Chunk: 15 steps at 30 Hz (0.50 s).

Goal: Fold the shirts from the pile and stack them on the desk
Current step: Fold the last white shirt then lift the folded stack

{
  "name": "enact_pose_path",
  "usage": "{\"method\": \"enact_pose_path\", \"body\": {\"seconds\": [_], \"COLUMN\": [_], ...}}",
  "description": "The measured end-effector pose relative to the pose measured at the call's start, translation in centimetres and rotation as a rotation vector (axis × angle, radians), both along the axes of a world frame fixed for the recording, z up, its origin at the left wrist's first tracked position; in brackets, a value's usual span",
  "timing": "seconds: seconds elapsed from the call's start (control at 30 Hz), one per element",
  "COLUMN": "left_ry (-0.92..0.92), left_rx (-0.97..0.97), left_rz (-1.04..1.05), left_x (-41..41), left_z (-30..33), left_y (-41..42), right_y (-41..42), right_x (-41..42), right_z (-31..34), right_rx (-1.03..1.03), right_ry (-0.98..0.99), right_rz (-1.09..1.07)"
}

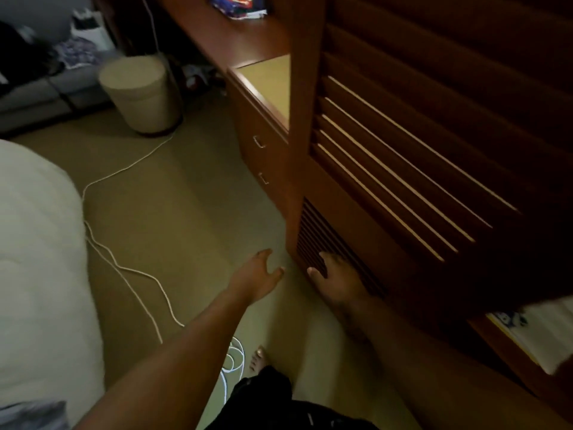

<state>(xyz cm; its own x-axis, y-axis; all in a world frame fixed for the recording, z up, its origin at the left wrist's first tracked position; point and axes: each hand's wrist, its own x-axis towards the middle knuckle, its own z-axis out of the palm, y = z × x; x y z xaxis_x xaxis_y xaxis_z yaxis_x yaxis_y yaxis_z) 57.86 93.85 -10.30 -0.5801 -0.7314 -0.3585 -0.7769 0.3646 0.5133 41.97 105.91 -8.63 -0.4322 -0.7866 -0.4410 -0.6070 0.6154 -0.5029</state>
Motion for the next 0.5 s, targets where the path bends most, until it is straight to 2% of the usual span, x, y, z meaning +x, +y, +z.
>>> {"method": "enact_pose_path", "body": {"seconds": [0.2,0.37,0.5], "left_ry": [-0.061,-0.137,-0.175], "left_rx": [0.008,0.021,-0.007], "left_rz": [0.115,0.172,0.185], "left_x": [2.6,3.0,2.2], "left_z": [-0.5,-1.5,-1.7], "left_y": [-11.7,-19.1,-25.1], "right_y": [-14.1,-23.1,-30.0], "right_x": [1.6,1.7,0.6], "right_z": [-0.2,-1.0,-1.4], "right_rx": [0.0,0.026,0.07], "right_ry": [-0.011,0.06,0.152], "right_rz": [0.09,0.119,0.241]}}
